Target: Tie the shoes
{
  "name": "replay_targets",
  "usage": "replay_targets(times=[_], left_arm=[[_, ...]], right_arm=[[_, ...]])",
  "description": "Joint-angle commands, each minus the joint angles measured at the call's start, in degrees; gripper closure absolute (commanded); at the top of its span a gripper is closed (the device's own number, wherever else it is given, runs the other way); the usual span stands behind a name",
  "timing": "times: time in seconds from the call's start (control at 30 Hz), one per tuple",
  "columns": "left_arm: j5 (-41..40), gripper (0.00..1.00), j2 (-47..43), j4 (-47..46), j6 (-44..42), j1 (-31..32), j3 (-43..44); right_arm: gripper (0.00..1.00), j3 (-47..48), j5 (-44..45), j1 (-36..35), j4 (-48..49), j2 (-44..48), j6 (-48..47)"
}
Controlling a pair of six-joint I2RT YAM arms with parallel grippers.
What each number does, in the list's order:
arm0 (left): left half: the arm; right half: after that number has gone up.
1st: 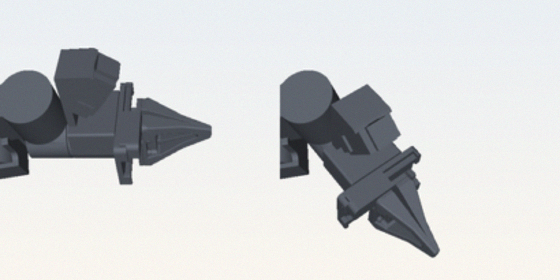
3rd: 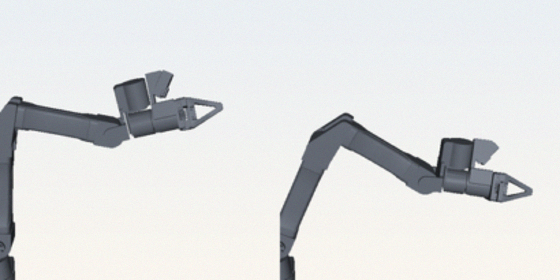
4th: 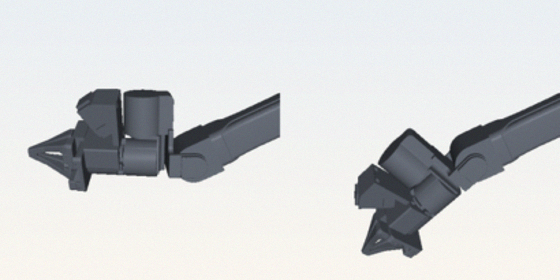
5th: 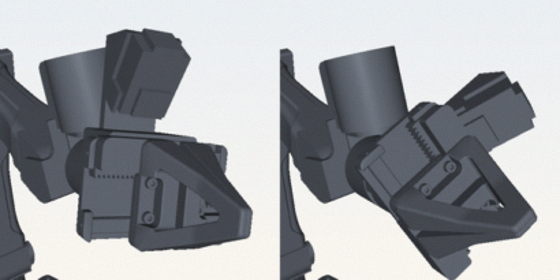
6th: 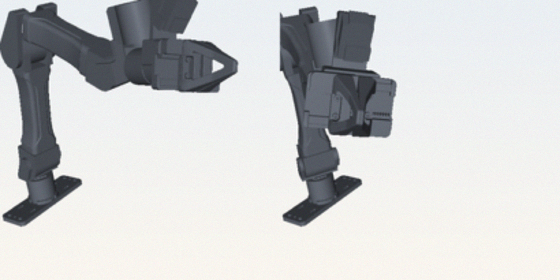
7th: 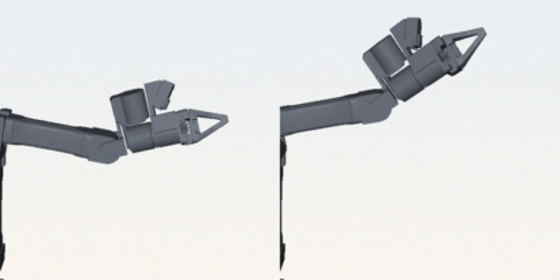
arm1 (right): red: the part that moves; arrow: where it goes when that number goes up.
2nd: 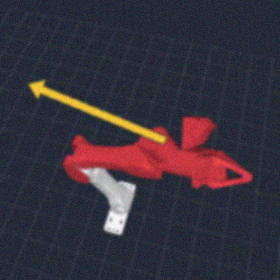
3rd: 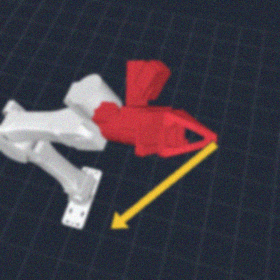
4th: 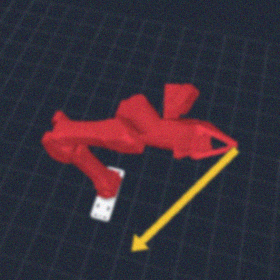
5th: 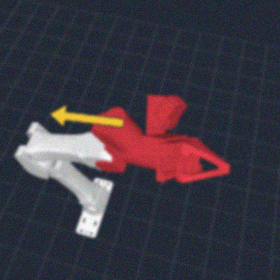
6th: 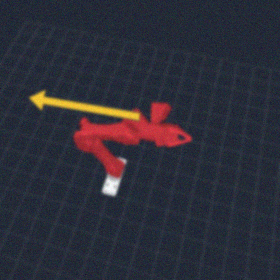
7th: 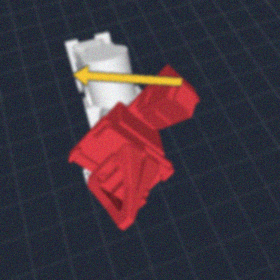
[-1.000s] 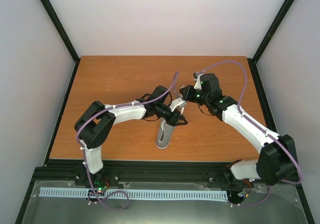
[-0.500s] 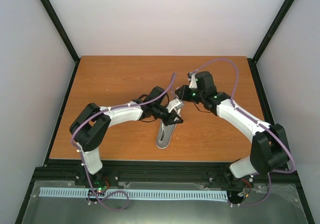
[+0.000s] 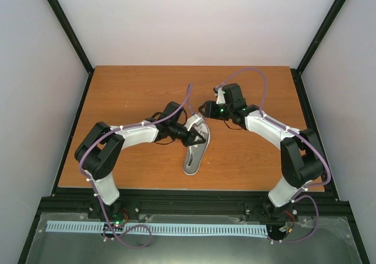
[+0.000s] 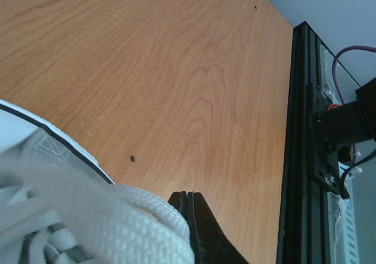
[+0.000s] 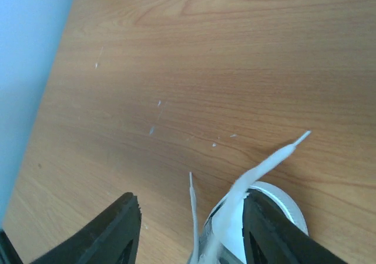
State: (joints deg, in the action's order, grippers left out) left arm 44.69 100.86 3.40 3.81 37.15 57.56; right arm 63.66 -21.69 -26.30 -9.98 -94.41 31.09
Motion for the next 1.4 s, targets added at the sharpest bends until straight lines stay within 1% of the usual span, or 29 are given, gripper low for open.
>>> replay_targets(times=[0.0,0.07,0.13,0.2,0.33,0.43,0.57,0.67,0.8,0.87,0.93,1.07,1.27,1.37], left_arm=[[2.93,0.99,-2.52,-4.63,1.89,-0.71,-1.88],[3.81,0.99,-2.67,-5.22,2.45,-0.92,-2.35],[4.4,0.99,-3.03,-5.79,2.94,-1.09,-2.74],[5.23,0.99,-3.43,-6.53,3.6,-1.26,-3.29],[6.3,0.99,-4.54,-6.91,3.9,-1.51,-3.77],[6.62,0.99,-5.0,-6.75,3.76,-1.59,-3.94],[7.13,0.99,-5.36,-6.17,3.41,-1.68,-4.07],[7.32,0.99,-5.53,-5.9,3.18,-1.64,-4.34],[7.85,0.99,-5.53,-5.78,3.13,-1.65,-4.22],[8.11,0.99,-5.46,-5.84,3.13,-1.7,-4.21],[8.48,0.99,-5.42,-5.81,3.15,-1.73,-4.21],[8.81,0.99,-5.52,-5.97,3.22,-1.65,-4.3],[9.66,0.99,-5.7,-6.26,3.44,-1.69,-4.21],[10.04,0.99,-5.75,-6.67,3.77,-1.64,-4.35]], right_arm=[[0.42,-3.66,-1.17,2.96,4.66,4.88,-2.57],[0.33,-7.6,-3.87,4.39,8.22,8.24,-3.98],[0.28,-12.5,-6.28,5.7,12.78,11.72,-5.26],[0.29,-17.16,-8.51,6.19,16.78,14.71,-7.05],[0.36,-26.47,-11.1,4.97,25.27,19.4,-11.55],[0.41,-31.99,-8.36,3.21,30.31,20.42,-14.59],[0.43,-37.05,-6.35,2.43,38.79,18.37,-16.76],[0.49,-37.21,-6.61,1.1,41.12,14.99,-19.69],[0.51,-35.94,-6.54,-1.54,41.65,10.89,-24.65],[0.52,-36.17,-6.48,-2.65,43.52,9.7,-26.6],[0.52,-36.38,-6.12,-3.17,45.48,8.76,-27.55],[0.49,-38.19,-6.81,-3.76,52.33,7.07,-29.83],[0.49,-37.42,-6.62,-5.02,57.8,3.13,-33.09],[0.5,-36.7,-6.91,-5.39,58.43,1.35,-34.33]])
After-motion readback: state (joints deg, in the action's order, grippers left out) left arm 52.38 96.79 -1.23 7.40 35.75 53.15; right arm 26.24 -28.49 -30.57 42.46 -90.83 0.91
